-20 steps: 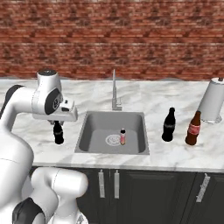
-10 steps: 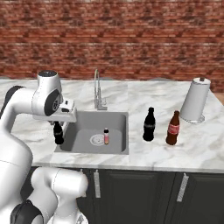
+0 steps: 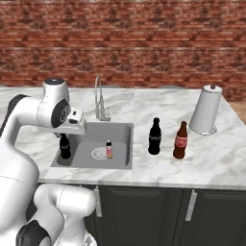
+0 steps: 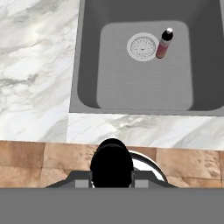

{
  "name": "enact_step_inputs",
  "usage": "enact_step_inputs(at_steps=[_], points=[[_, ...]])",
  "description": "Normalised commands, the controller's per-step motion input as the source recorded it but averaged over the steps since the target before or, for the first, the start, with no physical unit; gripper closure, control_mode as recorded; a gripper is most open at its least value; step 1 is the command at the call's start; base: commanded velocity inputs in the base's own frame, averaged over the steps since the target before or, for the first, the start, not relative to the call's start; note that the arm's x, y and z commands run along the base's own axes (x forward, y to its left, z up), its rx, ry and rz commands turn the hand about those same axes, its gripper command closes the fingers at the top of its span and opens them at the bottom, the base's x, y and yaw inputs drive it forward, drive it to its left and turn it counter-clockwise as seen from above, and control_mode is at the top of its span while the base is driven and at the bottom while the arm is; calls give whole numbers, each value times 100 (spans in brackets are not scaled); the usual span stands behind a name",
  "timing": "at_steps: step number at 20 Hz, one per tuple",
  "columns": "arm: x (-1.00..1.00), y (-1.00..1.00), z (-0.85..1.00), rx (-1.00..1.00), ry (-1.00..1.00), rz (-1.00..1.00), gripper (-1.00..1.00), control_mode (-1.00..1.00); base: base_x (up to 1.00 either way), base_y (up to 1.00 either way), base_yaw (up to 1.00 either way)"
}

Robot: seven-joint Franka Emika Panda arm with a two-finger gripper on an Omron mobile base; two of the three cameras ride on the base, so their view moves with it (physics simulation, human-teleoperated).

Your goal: Place the large bottle from the dining counter next to the other large bottle outside the sink, and place the small bottle from the dining counter next to the other small bottle inside the sink.

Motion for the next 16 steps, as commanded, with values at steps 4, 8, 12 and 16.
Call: enact_step_inputs(at_steps=[4,8,12,16], points=[[0,0,0,0,0,0,100,100,3,0,0],[0,0,0,0,0,0,100,100,0,0,0],[5,1,0,0,0,0,100,-100,0,0,0],[36,22,0,0,1,-6,100,-100,0,0,0]])
